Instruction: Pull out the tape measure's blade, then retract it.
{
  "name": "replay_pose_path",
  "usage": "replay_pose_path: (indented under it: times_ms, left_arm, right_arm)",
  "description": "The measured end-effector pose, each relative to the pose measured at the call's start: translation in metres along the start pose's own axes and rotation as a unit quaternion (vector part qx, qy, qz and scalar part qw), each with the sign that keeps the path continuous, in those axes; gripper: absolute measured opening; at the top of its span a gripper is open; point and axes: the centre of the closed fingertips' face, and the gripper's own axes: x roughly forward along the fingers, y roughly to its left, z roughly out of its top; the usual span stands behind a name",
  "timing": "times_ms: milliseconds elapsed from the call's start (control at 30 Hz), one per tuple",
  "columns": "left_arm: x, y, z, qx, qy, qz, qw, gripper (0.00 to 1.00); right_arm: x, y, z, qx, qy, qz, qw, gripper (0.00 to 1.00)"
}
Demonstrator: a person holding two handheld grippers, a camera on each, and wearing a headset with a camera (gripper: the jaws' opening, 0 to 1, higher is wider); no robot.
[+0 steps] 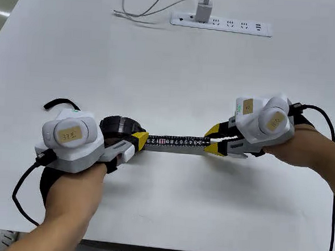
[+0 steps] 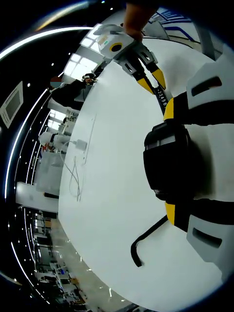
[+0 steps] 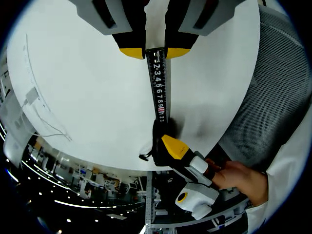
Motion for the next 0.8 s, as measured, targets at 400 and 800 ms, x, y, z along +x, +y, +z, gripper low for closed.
replay_pose_path:
  times_ms: [400,800]
  left_arm:
    - [0.000,0.001,0.000,-0.004,-0.001,-0.001,1.0000,0.56]
    - [0.001,0.002,0.000,-0.005,-0.001,-0.001,1.0000,0.56]
  right_arm:
    - [0.012,0.001,0.016,-0.002,-0.013,0.008,0.9999,0.10]
    - [0.028,0.002,0.031,0.002,-0.026,0.012,0.9996,0.10]
